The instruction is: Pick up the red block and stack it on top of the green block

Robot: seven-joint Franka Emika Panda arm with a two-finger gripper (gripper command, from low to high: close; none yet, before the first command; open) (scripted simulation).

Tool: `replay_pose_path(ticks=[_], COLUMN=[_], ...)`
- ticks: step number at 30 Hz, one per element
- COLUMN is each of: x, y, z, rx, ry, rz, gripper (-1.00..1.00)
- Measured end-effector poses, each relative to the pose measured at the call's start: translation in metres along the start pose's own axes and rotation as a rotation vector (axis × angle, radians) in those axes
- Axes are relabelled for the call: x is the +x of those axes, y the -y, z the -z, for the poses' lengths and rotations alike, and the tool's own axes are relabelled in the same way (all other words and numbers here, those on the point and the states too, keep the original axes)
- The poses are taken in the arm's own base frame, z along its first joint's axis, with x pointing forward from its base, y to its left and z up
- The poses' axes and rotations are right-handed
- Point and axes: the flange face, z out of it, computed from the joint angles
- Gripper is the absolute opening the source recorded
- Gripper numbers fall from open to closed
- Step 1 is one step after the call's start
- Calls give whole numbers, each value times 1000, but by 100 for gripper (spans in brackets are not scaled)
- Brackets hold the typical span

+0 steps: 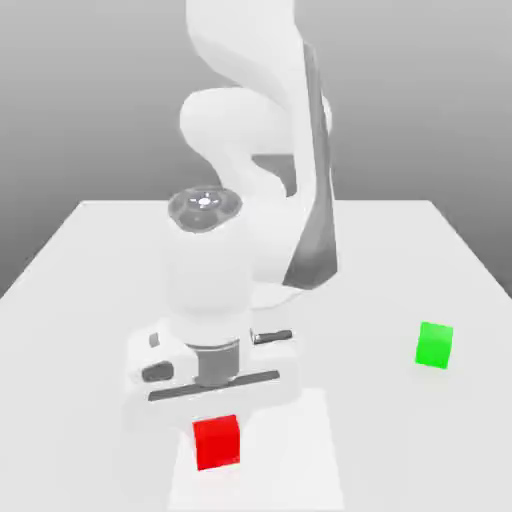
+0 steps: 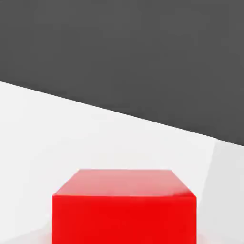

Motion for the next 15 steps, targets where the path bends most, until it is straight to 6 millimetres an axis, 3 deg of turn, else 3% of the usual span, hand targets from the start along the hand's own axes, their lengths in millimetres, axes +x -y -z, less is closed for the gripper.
replay_pose_path(ticks=[3, 4, 7, 10, 15], x=[-54, -84, -162, -231, -339], y=[65, 93, 143, 165, 171], z=[11, 14, 22, 30, 37], rx=[20, 24, 31, 27, 0], ry=[14, 20, 29, 30, 7], rz=[160, 242, 429, 577, 816], gripper=[-100, -100, -100, -100, -100])
